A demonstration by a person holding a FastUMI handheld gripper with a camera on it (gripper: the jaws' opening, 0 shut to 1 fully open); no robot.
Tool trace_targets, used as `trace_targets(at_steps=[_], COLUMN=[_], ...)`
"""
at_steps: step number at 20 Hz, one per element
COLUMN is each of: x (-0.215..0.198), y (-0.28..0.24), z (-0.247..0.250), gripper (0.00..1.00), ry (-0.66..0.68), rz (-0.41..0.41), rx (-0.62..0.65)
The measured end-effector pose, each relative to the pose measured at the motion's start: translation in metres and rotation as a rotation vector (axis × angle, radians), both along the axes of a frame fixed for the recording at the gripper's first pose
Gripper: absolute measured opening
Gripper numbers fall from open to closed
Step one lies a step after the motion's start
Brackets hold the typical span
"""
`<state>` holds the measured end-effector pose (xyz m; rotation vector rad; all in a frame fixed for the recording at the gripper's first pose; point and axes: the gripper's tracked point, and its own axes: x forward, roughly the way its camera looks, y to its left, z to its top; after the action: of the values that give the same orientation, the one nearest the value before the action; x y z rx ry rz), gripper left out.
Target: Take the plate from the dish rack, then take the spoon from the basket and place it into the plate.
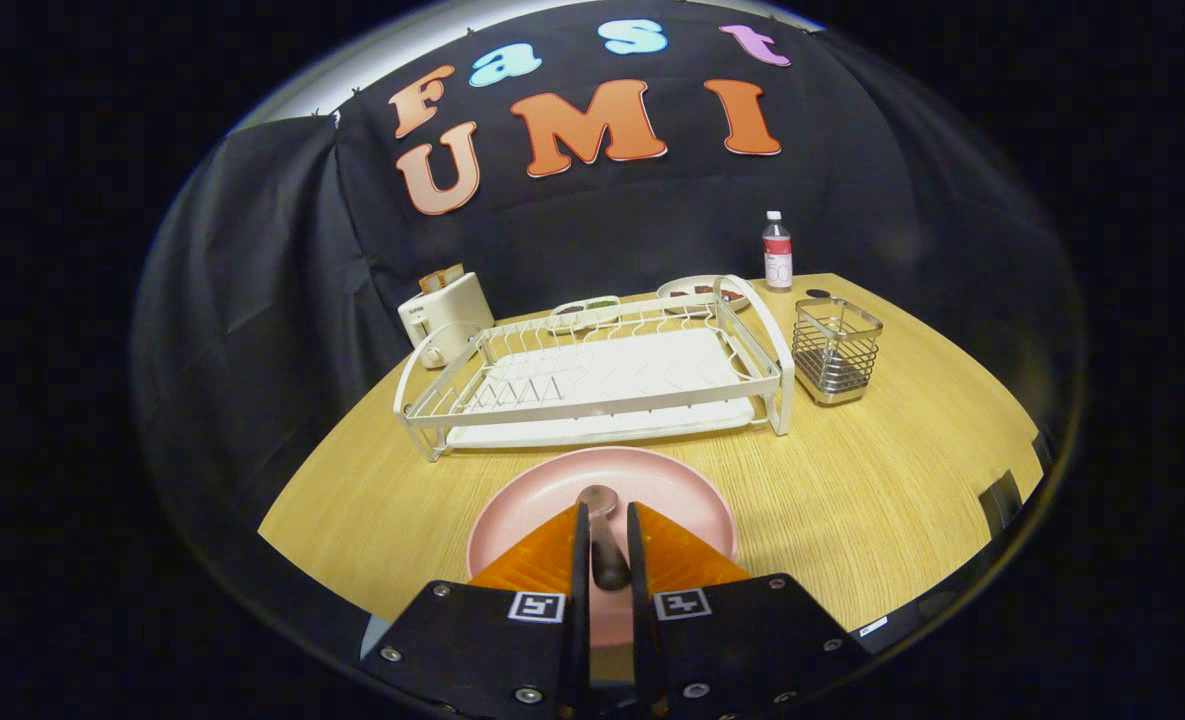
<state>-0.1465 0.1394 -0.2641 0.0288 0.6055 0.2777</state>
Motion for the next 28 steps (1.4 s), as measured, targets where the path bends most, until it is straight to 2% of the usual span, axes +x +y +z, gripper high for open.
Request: trace_targets(at_steps=[1,4,6,11,12,16,28], x=[-0.003,0.0,0.006,0.026,0.034,0.061,0.122], y=[-0.003,-0.01,-0.016,-0.03,-0.033,-0.046,-0.098], z=[-0.001,0.01,0.022,0.057,0.066,0.106,0.24], gripper=[0.2,0.45,0.57,0.73,0.81,0.97,0.97], ry=[0.009,0.0,-0.02,-0.064,-0.078,-0.142,-0.345], rz=[-0.002,-0.01,-0.012,-0.017,-0.024,-0.042,-0.118], rx=[0.0,-0.01,-0.03,-0.055,-0.059,-0.074,-0.07])
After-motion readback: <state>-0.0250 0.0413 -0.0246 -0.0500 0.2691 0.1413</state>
